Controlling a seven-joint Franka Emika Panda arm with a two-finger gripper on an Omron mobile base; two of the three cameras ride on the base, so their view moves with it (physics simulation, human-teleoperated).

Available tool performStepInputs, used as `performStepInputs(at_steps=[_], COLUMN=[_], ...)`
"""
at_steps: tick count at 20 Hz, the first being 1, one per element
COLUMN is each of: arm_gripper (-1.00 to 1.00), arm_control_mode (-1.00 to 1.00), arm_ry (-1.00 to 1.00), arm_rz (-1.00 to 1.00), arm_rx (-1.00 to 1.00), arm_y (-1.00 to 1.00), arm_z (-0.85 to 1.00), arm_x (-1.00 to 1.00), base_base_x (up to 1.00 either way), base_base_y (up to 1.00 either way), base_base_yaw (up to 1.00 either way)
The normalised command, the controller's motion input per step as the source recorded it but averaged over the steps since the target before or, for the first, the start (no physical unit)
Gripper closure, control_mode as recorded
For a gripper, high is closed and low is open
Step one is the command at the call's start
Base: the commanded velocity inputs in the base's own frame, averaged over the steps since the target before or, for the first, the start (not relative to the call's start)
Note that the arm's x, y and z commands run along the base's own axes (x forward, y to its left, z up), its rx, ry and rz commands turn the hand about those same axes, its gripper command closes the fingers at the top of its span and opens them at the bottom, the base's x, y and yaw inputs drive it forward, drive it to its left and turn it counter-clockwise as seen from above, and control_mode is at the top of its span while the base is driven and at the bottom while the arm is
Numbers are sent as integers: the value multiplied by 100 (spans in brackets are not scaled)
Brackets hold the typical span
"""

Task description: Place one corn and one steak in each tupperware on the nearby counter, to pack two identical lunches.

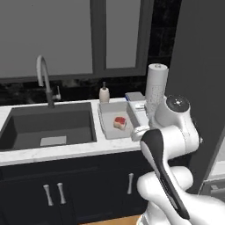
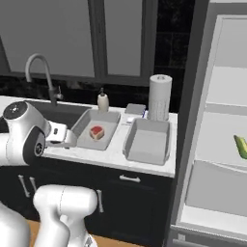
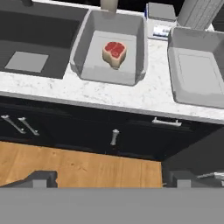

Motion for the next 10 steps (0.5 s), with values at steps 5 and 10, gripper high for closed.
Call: performStepInputs(at_steps=[5, 10], arm_gripper=[-100, -100], arm_control_mode=[100, 100], arm_ry=[0, 0], arm_rz=[0, 0], arm_rx=[0, 0], arm_y=[0, 0], arm_z=[0, 0], arm_x=[0, 0], base_base_x=[-98, -54], base_base_y=[-85, -100], base_base_yaw=[-5, -5])
